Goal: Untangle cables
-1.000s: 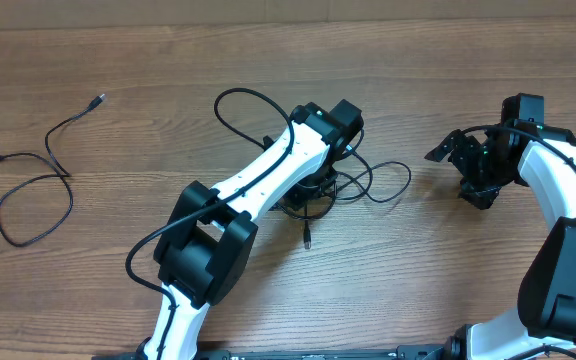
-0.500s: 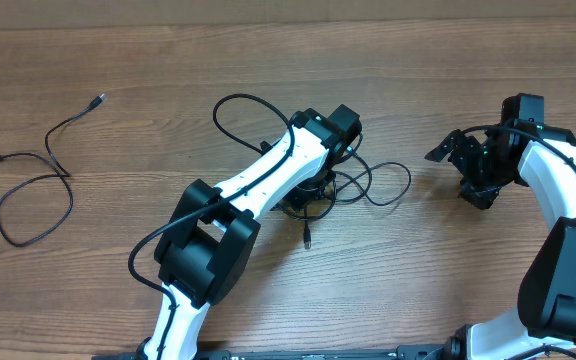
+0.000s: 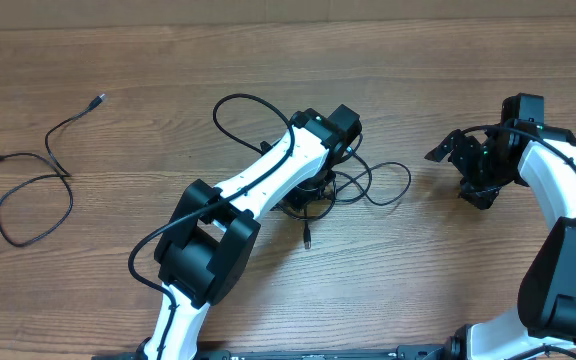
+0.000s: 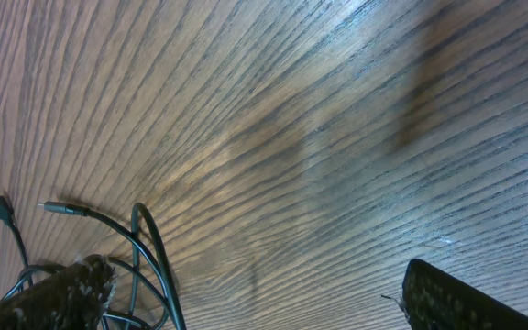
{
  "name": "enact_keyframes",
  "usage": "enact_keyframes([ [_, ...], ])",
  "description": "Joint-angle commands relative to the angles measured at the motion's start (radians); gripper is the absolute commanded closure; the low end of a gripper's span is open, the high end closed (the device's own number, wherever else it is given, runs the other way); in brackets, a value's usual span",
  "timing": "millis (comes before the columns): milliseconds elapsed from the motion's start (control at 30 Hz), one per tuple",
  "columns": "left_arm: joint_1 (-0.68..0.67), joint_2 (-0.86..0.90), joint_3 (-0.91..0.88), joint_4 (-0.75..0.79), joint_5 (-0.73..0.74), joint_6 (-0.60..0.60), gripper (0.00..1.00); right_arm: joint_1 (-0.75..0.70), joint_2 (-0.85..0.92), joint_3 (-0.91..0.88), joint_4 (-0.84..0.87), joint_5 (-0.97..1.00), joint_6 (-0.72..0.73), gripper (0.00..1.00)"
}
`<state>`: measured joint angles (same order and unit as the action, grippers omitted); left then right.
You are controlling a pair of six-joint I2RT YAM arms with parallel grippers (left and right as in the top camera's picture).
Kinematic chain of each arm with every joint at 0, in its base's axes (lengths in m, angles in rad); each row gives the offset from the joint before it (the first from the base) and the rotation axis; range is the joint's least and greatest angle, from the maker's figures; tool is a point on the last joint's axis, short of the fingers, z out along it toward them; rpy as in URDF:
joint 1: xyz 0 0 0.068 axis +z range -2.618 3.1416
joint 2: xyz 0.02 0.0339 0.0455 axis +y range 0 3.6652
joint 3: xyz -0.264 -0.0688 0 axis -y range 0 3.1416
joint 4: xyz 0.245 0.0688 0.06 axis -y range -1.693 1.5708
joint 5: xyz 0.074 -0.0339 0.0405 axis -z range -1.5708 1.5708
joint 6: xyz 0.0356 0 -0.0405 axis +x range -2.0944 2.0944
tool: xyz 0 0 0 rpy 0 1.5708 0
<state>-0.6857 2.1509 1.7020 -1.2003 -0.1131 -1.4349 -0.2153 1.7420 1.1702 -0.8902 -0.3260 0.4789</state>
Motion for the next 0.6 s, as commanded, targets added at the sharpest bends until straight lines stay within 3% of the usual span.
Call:
enact_keyframes([
  [0, -0.003, 0.017, -0.007, -0.003, -0.025, -0.009, 0.81, -0.001, 0.003, -0.002, 0.006, -0.005, 0.007, 0.0],
  [200, -0.002, 0.017, -0.007, -0.003, -0.024, -0.009, 0.77, -0.001, 0.003, -0.002, 0.006, -0.005, 0.007, 0.0],
  [367, -0.005, 0.019, -0.007, 0.0, -0.024, -0.01, 0.64, -0.001, 0.003, -0.002, 0.006, -0.005, 0.007, 0.0],
  [467, -0.005, 0.021, -0.016, 0.021, -0.024, -0.01, 0.66, -0.001, 0.003, -0.002, 0.006, -0.005, 0.007, 0.0],
  [567, -0.005, 0.021, -0.043, 0.051, -0.004, -0.01, 0.77, -0.001, 0.003, -0.002, 0.006, -0.005, 0.007, 0.0],
])
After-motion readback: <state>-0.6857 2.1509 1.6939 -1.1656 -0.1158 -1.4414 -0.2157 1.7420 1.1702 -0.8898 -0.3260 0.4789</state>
